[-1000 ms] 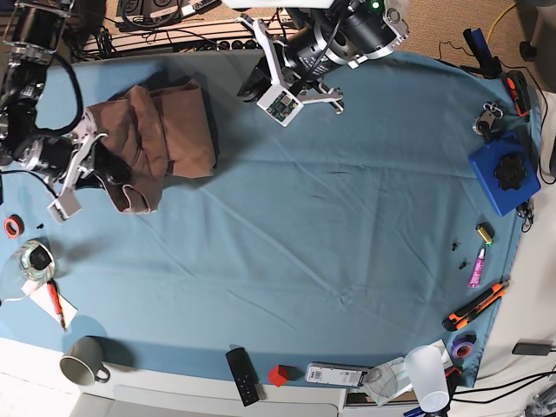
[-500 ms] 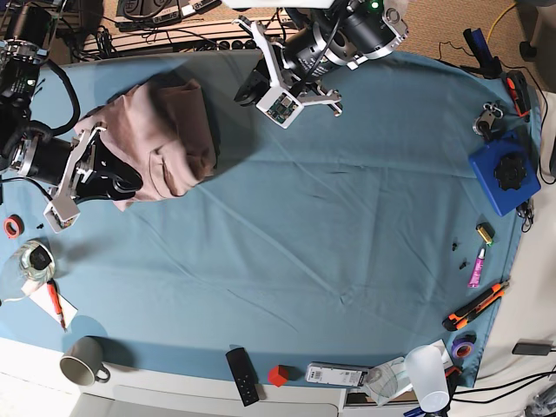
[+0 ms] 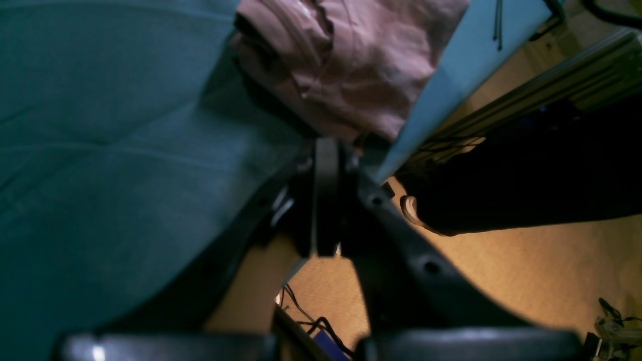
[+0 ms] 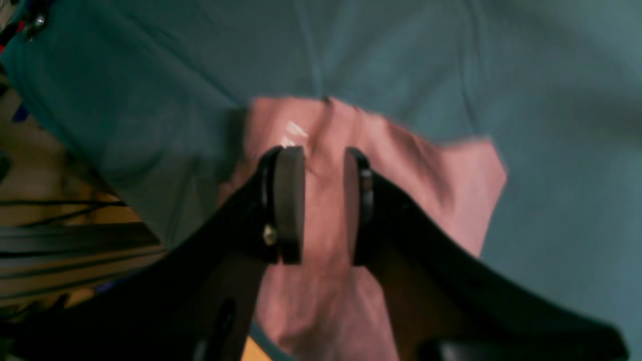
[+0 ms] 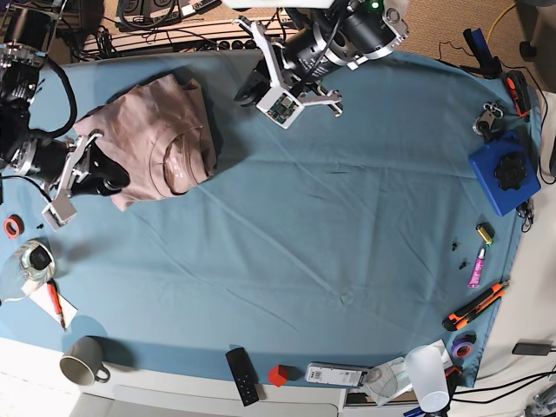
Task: Fold the T-shirt properly
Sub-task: 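Tuck and flatten the folded shirt's edge with the right gripper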
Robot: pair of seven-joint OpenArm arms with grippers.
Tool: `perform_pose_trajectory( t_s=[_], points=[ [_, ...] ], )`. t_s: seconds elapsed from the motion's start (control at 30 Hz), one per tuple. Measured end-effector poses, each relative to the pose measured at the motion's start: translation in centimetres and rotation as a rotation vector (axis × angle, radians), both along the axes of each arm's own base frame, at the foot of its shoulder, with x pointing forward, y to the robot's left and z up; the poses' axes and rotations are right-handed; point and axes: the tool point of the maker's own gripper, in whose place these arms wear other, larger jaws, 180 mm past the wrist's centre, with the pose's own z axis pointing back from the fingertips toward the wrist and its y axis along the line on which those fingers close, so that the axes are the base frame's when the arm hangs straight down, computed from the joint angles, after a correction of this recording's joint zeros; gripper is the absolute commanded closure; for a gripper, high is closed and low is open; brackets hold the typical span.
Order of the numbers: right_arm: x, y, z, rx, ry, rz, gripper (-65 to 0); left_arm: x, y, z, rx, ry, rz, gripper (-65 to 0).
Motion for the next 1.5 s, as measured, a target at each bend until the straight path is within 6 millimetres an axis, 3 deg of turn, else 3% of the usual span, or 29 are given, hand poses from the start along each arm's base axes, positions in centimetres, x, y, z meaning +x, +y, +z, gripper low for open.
perform_pose_trajectory(
  t_s=[0.37,0.53,0.67,0.83,0.97,1.2,1.37,1.5],
  points=[
    [-3.0,-6.3,-9.1,0.127,0.326,-0.287,-14.2,0.0,0.0,0.0,-0.001,0.0,0.0,0.0],
    [-3.5,-7.2,-10.3,0.17,0.363,-0.342,-14.2,0.0,0.0,0.0,-0.001,0.0,0.0,0.0],
    [-3.3,-7.0,-9.5,0.205,0.351,-0.336,-14.2,0.0,0.0,0.0,-0.001,0.0,0.0,0.0],
    [-1.9,-7.0,-5.8,0.208,0.267,-0.275,-14.2,0.0,0.0,0.0,-0.001,0.001,0.0,0.0],
    [-0.7,-4.7,-3.9,0.215,0.184,-0.202,-14.2,0.0,0.0,0.0,-0.002,0.001,0.0,0.0],
    [0.6,-0.3,-5.1,0.305,0.149,-0.18,-14.2,0.0,0.0,0.0,-0.003,-0.001,0.001,0.0],
    [0.6,0.2,-8.7,0.165,0.215,-0.206,-14.1,0.1,0.2,-0.1,0.012,-0.007,0.006,0.0],
    [0.5,-0.2,-9.7,0.106,0.233,-0.217,-4.1,0.4,0.8,-0.6,0.061,-0.021,0.02,0.0]
  ],
)
